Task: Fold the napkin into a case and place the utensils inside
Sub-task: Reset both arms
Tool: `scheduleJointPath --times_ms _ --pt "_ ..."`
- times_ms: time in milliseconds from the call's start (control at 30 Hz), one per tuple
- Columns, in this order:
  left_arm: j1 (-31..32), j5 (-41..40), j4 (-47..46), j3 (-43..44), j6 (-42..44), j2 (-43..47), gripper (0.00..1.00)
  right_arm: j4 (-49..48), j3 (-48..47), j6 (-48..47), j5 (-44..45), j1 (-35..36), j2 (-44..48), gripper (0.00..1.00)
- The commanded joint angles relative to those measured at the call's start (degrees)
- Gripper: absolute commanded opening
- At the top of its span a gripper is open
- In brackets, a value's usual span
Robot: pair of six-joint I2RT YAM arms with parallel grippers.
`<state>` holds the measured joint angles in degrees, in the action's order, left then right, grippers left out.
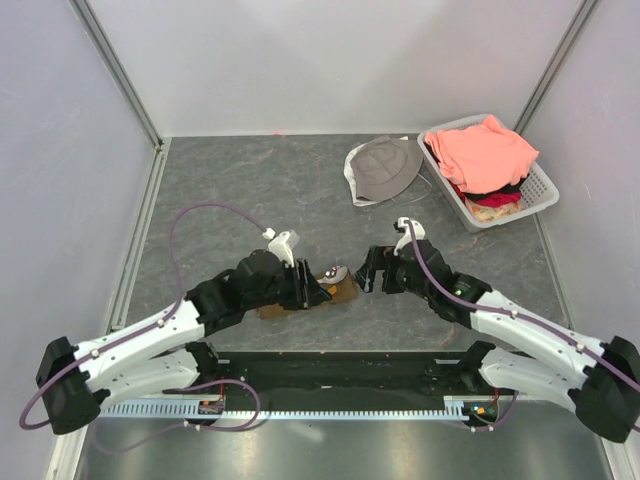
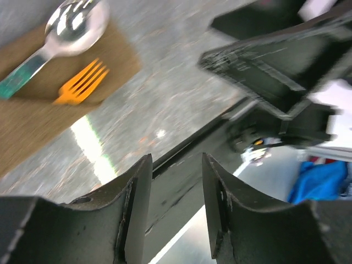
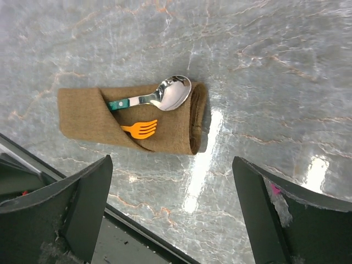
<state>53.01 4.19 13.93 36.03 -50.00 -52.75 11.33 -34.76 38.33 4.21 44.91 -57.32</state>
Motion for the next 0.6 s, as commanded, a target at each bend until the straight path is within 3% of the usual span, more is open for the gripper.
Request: scheduleJointPath --times_ms 0,167,267,333,400,500,567 --pt "0.60 -3.39 -11.53 -4.29 1.31 8.77 0.49 -1.75 4.51 3.06 3.52 0.18 8.61 0.98" --pt "0.60 -3.92 -21.21 -15.53 -0.01 20.39 0.51 -3.60 9.27 6.14 3.44 0.27 20.37 0.98" --pt "0.60 -3.92 -27.89 -23.97 -2.20 29.96 0.63 -4.48 13.57 10.70 4.84 0.36 28.63 0.98" --pt "0.60 -3.92 -29.92 -29.49 -5.27 38.11 0.64 -5.26 17.44 13.08 5.46 0.27 32.95 0.98" --pt "0.60 -4.01 -31.60 -32.50 -6.60 44.11 0.78 -6.06 21.47 15.63 5.46 0.36 39.02 0.98" --pt "0.60 -4.01 -30.99 -35.94 -8.97 55.70 0.81 -5.71 25.00 18.62 4.85 0.36 46.05 0.98" --pt "0.60 -2.44 -32.20 -37.53 -9.86 56.98 0.84 -5.18 26.67 19.50 4.32 0.36 50.00 0.98"
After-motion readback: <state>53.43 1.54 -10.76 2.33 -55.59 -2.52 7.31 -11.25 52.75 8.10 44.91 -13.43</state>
